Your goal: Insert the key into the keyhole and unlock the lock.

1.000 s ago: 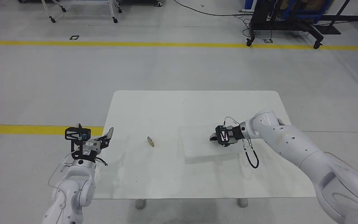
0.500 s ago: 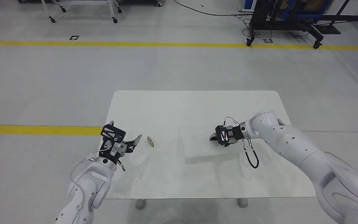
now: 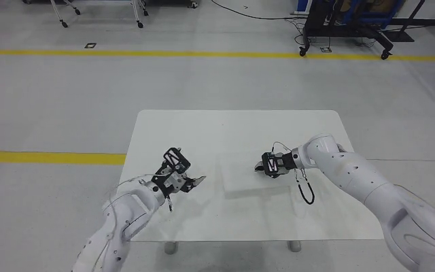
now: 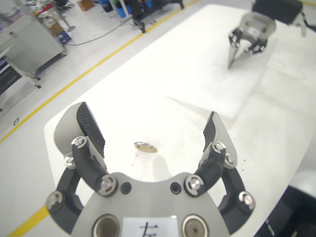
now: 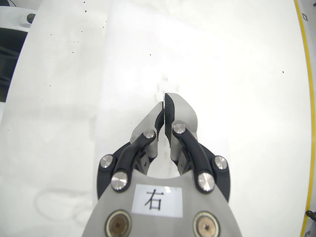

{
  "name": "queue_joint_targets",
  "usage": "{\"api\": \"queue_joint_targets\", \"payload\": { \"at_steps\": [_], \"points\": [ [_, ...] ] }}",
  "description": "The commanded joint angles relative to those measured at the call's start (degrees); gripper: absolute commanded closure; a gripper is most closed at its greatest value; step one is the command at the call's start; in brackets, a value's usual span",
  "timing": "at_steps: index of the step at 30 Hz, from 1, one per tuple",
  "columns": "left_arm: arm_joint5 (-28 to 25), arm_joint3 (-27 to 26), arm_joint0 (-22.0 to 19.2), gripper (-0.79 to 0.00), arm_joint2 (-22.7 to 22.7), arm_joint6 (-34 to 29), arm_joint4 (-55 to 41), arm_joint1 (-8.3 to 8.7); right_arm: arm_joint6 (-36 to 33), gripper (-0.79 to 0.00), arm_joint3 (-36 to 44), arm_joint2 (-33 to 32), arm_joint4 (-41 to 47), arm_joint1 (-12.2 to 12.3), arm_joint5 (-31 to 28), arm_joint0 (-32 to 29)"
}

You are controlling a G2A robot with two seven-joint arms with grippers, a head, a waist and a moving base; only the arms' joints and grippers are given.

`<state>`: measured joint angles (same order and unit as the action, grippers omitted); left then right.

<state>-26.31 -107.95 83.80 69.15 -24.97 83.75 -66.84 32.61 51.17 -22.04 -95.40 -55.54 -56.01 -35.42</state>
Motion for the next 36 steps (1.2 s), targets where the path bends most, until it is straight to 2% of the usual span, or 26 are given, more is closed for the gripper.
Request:
{"api": "queue_joint_targets", "payload": {
  "at_steps": [1,4,8,13,19,25,29,33,36],
  "points": [
    [1.57,3.90,-7.05,-0.785,-9.23,-5.27,3.77,-1.38,0.00,0.000,0.00,0.00,0.00,0.00,0.00,0.00],
    [4.77,10.06,-14.01,-0.785,-17.73,-7.36,4.95,-3.65,0.00,0.000,0.00,0.00,0.00,0.00,0.00,0.00],
    [7.32,17.37,-19.95,-0.785,-24.68,-7.58,4.67,-6.21,0.00,0.000,0.00,0.00,0.00,0.00,0.00,0.00],
    [10.64,24.38,-23.75,-0.785,-28.81,-6.41,4.30,-8.47,0.00,0.000,0.00,0.00,0.00,0.00,0.00,0.00],
    [12.78,29.27,-25.68,-0.785,-32.17,-6.97,5.92,-10.31,0.00,0.000,0.00,0.00,0.00,0.00,0.00,0.00],
    [13.80,32.01,-26.56,-0.785,-33.14,-7.03,5.92,-11.51,0.00,0.000,0.00,0.00,0.00,0.00,0.00,0.00],
    [14.10,32.03,-26.53,-0.785,-32.58,-7.11,6.14,-11.74,0.00,0.000,0.00,0.00,0.00,0.00,0.00,0.00],
    [14.53,29.29,-25.15,-0.785,-29.47,-7.46,6.91,-10.88,0.00,0.000,0.00,0.00,0.00,0.00,0.00,0.00],
    [13.11,23.79,-22.30,-0.785,-25.18,-7.62,6.64,-9.42,0.00,0.000,0.00,0.00,0.00,0.00,0.00,0.00]
  ]
}}
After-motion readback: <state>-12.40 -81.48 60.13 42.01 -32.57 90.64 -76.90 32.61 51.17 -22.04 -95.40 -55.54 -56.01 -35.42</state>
